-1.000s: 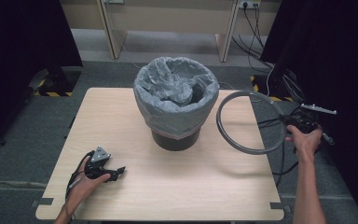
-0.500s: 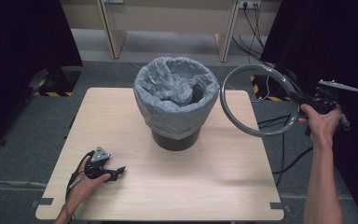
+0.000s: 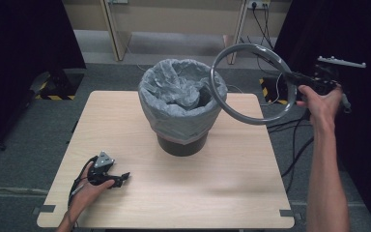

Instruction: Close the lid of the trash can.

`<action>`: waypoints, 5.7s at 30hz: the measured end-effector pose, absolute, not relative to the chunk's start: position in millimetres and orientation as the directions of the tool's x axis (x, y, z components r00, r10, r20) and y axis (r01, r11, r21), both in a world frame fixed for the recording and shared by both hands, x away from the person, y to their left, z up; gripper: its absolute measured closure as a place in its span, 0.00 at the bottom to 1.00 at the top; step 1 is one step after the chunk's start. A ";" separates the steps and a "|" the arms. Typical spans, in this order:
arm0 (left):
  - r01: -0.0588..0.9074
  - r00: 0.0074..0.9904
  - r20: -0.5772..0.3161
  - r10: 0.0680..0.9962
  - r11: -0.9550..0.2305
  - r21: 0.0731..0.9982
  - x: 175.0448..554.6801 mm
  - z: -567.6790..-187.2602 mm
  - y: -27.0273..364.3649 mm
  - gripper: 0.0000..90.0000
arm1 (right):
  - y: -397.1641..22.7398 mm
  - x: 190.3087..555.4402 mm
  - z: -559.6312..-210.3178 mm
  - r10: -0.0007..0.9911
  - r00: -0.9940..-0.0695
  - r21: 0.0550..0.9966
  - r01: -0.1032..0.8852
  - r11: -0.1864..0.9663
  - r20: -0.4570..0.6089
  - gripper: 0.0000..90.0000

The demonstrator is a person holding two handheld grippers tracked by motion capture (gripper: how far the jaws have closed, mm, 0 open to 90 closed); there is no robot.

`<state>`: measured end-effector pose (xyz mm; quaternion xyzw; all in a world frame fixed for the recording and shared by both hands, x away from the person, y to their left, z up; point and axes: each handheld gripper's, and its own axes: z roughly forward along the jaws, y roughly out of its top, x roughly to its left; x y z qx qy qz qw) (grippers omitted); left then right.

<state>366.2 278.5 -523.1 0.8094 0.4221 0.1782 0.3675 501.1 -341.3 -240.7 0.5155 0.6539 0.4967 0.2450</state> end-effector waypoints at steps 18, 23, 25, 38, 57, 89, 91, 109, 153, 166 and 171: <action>0.552 0.580 -0.021 0.814 -0.374 0.745 366.1 -523.1 278.6 0.15 | -204.1 542.7 -225.3 0.856 -0.493 0.881 0.461 0.104 0.157 0.87; 0.552 0.580 -0.020 0.814 -0.375 0.745 366.2 -523.1 278.7 0.15 | -178.3 553.9 -230.7 0.851 -0.502 0.861 0.491 0.135 0.153 0.87; 0.552 0.580 -0.020 0.814 -0.375 0.745 366.2 -523.1 278.7 0.15 | -169.8 557.6 -233.9 0.850 -0.504 0.852 0.504 0.145 0.153 0.87; 0.552 0.580 -0.020 0.815 -0.375 0.745 366.1 -523.1 278.6 0.15 | -148.8 572.4 -249.3 0.867 -0.489 0.786 0.571 0.237 0.094 0.87; 0.552 0.580 -0.020 0.815 -0.375 0.745 366.1 -523.1 278.6 0.15 | -142.0 574.1 -254.5 0.863 -0.505 0.761 0.568 0.314 0.021 0.87; 0.361 0.630 -0.133 0.765 -0.137 0.922 409.4 -353.6 258.4 0.16 | -167.6 555.9 -263.4 0.814 -0.576 0.859 0.451 0.244 0.072 0.46; 0.341 0.623 -0.142 0.769 -0.104 0.934 417.0 -338.9 256.5 0.16 | -167.8 555.7 -263.7 0.813 -0.578 0.859 0.450 0.246 0.070 0.45; 0.296 0.591 -0.133 0.796 -0.061 0.953 465.0 -278.0 227.1 0.11 | -171.9 557.5 -267.1 0.817 -0.572 0.865 0.444 0.234 0.073 0.44; 0.300 0.568 -0.168 0.806 -0.012 0.954 476.3 -296.8 218.8 0.16 | -186.6 568.7 -281.5 0.785 -0.604 0.906 0.396 0.147 0.137 0.45; 0.255 0.594 -0.124 0.795 -0.039 0.966 459.5 -283.4 217.5 0.16 | -194.8 562.6 -268.2 0.777 -0.611 0.918 0.379 0.118 0.153 0.42; 0.239 0.607 -0.116 0.787 -0.041 0.970 448.5 -281.4 217.7 0.16 | -204.5 554.5 -265.3 0.790 -0.589 0.923 0.376 0.084 0.168 0.38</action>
